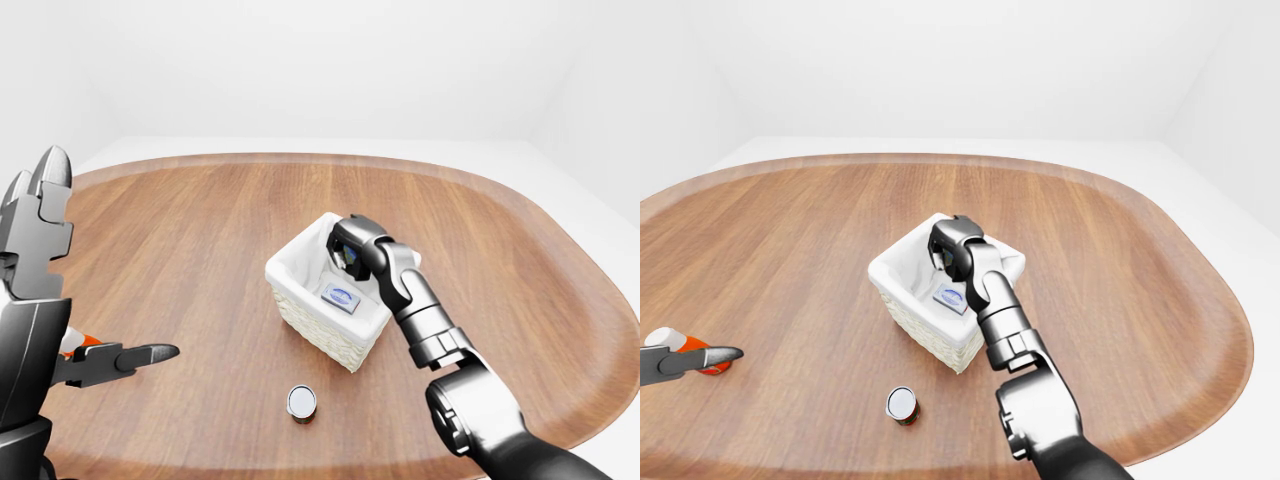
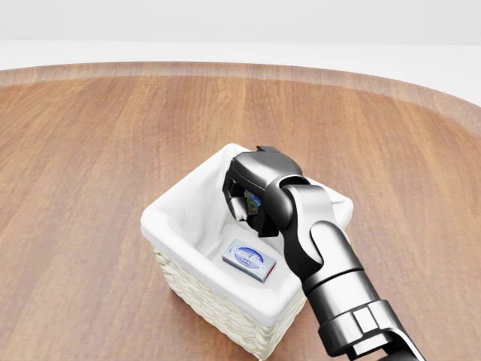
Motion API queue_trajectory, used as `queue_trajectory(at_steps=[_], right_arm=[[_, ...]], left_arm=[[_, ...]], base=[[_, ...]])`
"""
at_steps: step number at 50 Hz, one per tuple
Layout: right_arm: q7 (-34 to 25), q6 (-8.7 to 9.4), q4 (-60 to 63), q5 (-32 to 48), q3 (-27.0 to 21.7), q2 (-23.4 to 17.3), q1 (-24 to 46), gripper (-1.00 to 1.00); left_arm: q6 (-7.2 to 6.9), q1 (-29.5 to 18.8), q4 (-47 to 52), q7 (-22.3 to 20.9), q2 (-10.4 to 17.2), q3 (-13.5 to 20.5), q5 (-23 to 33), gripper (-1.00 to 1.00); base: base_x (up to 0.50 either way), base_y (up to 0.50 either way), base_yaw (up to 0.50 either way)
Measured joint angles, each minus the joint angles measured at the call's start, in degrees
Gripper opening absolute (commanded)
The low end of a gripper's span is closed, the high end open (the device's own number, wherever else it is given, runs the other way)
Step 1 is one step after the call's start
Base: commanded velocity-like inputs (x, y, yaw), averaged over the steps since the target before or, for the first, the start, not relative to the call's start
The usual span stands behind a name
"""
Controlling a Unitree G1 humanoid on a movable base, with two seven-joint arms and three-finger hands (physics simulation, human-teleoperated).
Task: Pick up the alphabet soup and the cream cheese box, and put them in the basket.
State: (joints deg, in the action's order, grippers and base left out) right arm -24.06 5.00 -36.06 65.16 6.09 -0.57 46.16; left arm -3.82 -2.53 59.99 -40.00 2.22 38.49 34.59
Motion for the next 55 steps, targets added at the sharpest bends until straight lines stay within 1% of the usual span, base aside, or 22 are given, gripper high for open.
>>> queue_trajectory(at_steps=[4,5,6,23,39,47,55], right_arm=[[0.05,0.0,-0.49,0.15,0.06,0.13,0.31,-1.0],[0.07,0.0,-0.61,0.19,0.07,0.15,0.38,0.47],[0.11,0.0,-0.69,0.23,0.08,0.15,0.46,1.0],[-0.63,0.0,1.61,0.77,-0.11,-0.13,1.06,1.0],[-3.39,0.0,7.81,0.74,-0.97,-0.86,2.13,1.0],[-1.9,0.0,9.13,-0.61,-1.74,-1.32,3.77,1.0],[1.76,0.0,8.52,-2.34,-2.23,-1.78,5.52,1.0]], left_arm=[[-0.04,-0.03,0.0,0.0,0.04,0.07,-0.06,1.0],[-0.05,-0.07,0.0,0.0,0.04,0.12,-0.09,1.0],[-0.04,-0.1,0.0,0.0,0.03,0.18,-0.12,1.0],[0.29,-0.11,0.0,0.0,-0.25,0.5,-0.25,1.0],[0.28,-0.22,0.0,0.0,-0.23,0.58,-0.25,1.0],[0.43,-0.34,0.0,0.0,-0.37,0.69,-0.18,1.0],[0.37,-0.29,0.0,0.0,-0.29,0.61,-0.16,1.0]], base=[[0.0,0.0,0.0],[0.0,0.0,0.0],[0.0,0.0,0.0],[0.0,0.0,0.0],[0.0,0.0,0.0],[0.0,0.0,0.0],[0.0,0.0,0.0]])
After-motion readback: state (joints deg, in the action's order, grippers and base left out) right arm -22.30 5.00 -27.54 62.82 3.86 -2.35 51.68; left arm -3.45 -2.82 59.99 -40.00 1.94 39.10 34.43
